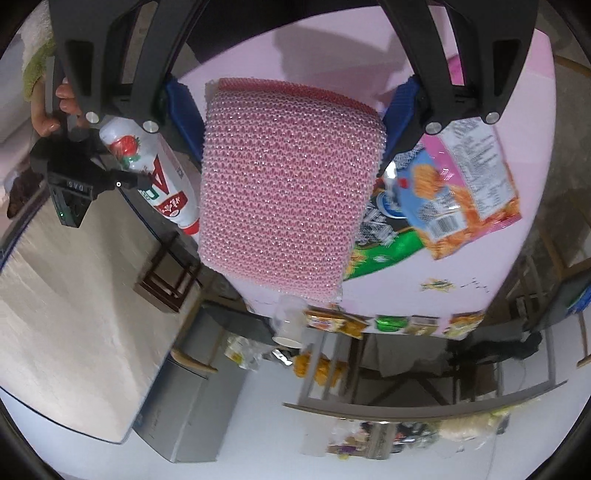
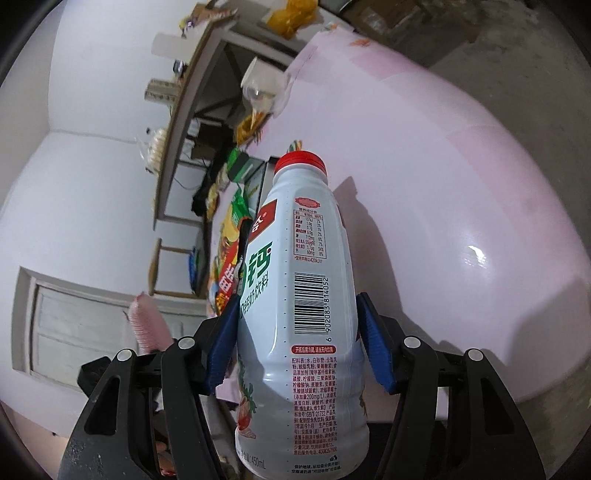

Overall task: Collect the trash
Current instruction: 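Carry the pink cover and milk bottle to the blue wastebasket and release both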

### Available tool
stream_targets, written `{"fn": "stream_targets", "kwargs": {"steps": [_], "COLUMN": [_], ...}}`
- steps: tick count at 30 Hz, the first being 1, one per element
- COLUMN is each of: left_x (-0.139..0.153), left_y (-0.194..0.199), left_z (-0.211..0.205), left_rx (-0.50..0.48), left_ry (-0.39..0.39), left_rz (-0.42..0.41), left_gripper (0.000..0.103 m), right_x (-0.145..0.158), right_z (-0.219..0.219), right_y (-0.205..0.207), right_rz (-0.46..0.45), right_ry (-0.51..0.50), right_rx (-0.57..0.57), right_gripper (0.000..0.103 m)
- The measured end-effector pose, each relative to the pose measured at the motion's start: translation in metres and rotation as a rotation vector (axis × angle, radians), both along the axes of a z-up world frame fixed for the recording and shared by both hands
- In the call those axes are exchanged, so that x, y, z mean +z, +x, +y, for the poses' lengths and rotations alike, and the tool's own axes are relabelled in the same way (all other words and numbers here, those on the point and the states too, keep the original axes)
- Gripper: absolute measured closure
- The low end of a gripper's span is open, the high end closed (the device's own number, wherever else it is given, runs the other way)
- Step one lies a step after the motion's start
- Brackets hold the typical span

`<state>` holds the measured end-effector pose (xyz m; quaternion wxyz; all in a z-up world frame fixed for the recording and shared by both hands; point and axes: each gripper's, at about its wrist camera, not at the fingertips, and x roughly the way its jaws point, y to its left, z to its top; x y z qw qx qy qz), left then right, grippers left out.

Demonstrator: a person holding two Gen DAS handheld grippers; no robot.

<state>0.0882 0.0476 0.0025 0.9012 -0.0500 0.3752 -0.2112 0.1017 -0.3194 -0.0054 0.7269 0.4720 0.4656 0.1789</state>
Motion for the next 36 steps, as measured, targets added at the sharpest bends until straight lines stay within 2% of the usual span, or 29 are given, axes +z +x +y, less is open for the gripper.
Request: {"fn": "stream_targets", "kwargs": {"steps": [5, 11, 17, 20, 23, 26, 29, 32, 33, 36], "left_x": [0.011, 0.024, 0.014, -0.013, -0.047, -0.077, -0.1, -0.122, -0.126, -0.131], "left_y": [-0.008, -0.006, 0.002, 0.008, 0.013, 0.01, 0.012, 0.024, 0.028, 0.033], "left_z": [-0.043, -0.135, -0.262, -0.338, -0.402, -0.457, -0.496, -0.535, -0.543, -0.555], "left_rx": [-0.096, -0.296, -0.533, -0.643, -0.71, -0.755, -0.765, -0.73, -0.703, -0.648], "left_ry": [0.037, 0.051, 0.038, 0.084, 0.157, 0.244, 0.285, 0.278, 0.275, 0.239], "left_rz": [-0.019, -0.025, 0.07, 0.174, 0.265, 0.296, 0.321, 0.349, 0.346, 0.34], "left_gripper": [0.022, 0.022, 0.022, 0.021, 0.021, 0.021, 0.019, 0.011, 0.009, 0.009], "right_x": [-0.004, -0.005, -0.026, -0.049, -0.075, -0.101, -0.12, -0.14, -0.151, -0.175], "right_z": [-0.034, -0.099, -0.188, -0.226, -0.255, -0.283, -0.298, -0.315, -0.325, -0.343], "right_y": [-0.028, -0.076, -0.142, -0.169, -0.181, -0.186, -0.17, -0.149, -0.153, -0.16], "right_rz": [-0.023, -0.069, -0.047, 0.006, 0.066, 0.117, 0.15, 0.193, 0.205, 0.256], "right_ry": [0.073, 0.126, 0.135, 0.133, 0.151, 0.168, 0.199, 0.221, 0.236, 0.241], "right_rx": [-0.077, -0.245, -0.501, -0.615, -0.701, -0.765, -0.803, -0.834, -0.862, -0.932], "right_gripper": [0.045, 0.045, 0.045, 0.045, 0.045, 0.044, 0.044, 0.036, 0.027, 0.026]}}
